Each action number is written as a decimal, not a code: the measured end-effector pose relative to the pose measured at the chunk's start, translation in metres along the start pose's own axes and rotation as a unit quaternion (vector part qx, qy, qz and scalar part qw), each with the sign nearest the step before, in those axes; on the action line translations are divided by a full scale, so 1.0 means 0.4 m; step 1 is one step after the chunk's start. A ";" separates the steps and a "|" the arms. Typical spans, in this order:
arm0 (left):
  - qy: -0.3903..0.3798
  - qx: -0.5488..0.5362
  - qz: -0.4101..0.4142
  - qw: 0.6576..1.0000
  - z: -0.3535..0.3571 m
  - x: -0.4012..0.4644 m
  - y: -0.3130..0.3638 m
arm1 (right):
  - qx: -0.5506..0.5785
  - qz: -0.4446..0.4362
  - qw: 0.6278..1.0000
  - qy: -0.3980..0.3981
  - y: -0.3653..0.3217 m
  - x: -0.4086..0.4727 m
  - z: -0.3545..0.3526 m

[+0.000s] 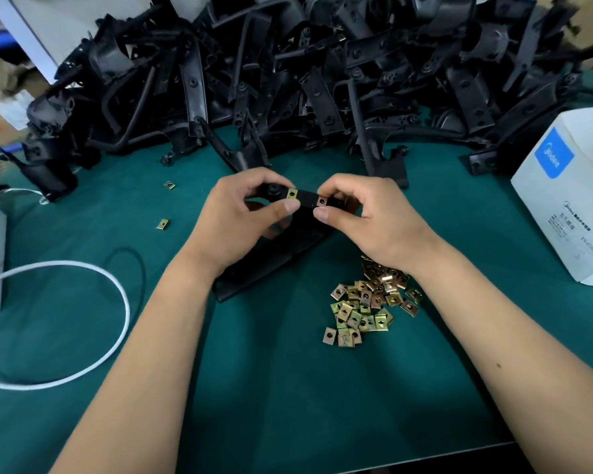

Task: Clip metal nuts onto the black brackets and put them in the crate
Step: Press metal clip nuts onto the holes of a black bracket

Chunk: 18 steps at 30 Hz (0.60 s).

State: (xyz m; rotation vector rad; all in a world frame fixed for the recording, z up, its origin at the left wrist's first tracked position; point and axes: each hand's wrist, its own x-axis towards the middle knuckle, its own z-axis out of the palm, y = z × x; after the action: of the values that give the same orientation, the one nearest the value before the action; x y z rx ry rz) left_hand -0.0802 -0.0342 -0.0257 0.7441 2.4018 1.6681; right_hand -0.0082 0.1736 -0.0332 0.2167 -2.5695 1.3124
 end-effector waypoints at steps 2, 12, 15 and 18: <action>-0.009 -0.020 -0.016 1.000 0.001 0.000 0.001 | 0.008 -0.003 1.000 -0.009 -0.003 0.001 0.000; 0.011 -0.021 0.081 0.996 0.119 0.011 0.169 | 0.072 0.012 0.983 0.170 -0.094 -0.054 -0.111; -0.034 -0.050 0.132 0.989 0.257 0.015 0.302 | 0.069 0.018 0.960 0.270 -0.095 -0.162 -0.253; -0.120 -0.107 0.160 0.974 0.445 -0.001 0.421 | 0.116 0.020 0.920 0.373 -0.073 -0.320 -0.390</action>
State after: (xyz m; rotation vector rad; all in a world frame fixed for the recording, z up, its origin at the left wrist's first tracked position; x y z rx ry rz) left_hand 0.0404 0.1620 0.0589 1.2653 1.9810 1.7881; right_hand 0.1450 0.2856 0.0410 -0.2578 -1.7856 1.3667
